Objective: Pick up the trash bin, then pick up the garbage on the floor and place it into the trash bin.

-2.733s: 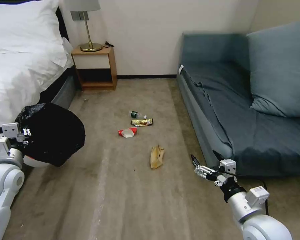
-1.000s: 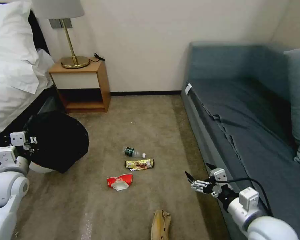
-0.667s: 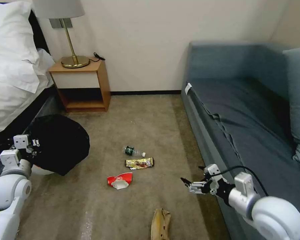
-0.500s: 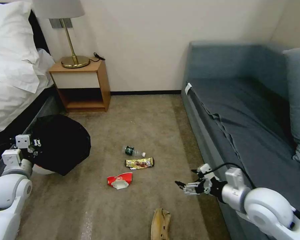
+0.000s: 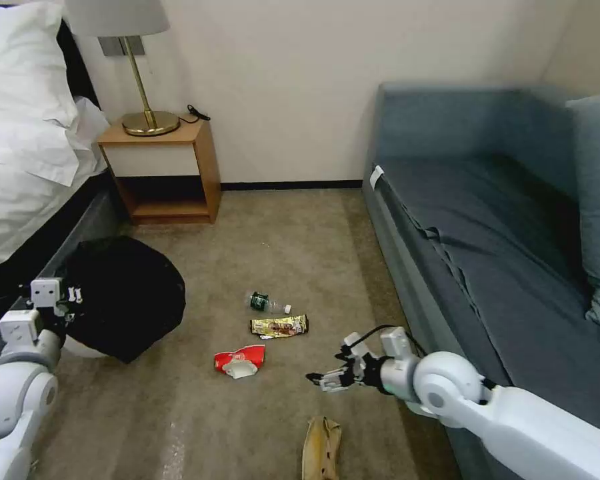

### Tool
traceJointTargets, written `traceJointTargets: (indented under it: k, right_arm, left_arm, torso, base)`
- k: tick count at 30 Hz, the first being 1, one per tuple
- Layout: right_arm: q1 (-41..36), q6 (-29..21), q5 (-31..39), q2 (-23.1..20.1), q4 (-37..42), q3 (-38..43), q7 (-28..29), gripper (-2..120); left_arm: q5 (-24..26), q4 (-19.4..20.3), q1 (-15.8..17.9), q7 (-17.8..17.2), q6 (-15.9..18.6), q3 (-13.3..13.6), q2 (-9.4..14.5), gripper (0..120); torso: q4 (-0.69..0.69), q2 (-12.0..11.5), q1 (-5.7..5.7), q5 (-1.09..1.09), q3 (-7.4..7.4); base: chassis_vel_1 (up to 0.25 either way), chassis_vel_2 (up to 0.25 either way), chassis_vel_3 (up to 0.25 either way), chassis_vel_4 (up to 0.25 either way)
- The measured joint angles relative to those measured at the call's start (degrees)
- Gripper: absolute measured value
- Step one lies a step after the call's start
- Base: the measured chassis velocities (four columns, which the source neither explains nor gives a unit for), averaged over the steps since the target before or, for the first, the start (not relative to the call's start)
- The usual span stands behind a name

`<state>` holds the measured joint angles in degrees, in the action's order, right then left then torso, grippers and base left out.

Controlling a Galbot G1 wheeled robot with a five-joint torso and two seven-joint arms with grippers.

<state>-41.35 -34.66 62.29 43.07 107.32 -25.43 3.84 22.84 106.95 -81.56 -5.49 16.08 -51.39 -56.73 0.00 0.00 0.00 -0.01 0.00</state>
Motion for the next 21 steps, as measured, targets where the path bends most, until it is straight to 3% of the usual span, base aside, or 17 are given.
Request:
traceJointTargets:
  k: [9, 15, 21]
  right_arm:
    - [8.17, -3.44, 0.46, 2.48, -4.32, -13.48, -0.16, 100]
    - [9.77, -4.47, 0.24, 2.27, -5.51, -17.33, -0.76, 100]
    - [9.81, -3.93, -5.17, 5.34, -12.5, -20.47, -5.56, 100]
  left_arm:
    - [0.02, 0.32, -3.31, 1.28, -2.02, -2.11, 0.66, 5]
    - [-0.49, 0.75, -3.39, 1.32, -2.2, -1.61, 0.35, 5]
    - [-2.12, 3.1, -4.05, 1.32, -2.39, -0.32, -1.36, 5]
  torso:
    - [0.01, 0.0, 0.0, 0.01, 0.0]
    - [0.0, 0.0, 0.0, 0.01, 0.0]
    - [-0.01, 0.0, 0.0, 0.01, 0.0]
  base:
    - [0.0, 0.0, 0.0, 0.0]
    - [0.0, 0.0, 0.0, 0.0]
    - [0.0, 0.0, 0.0, 0.0]
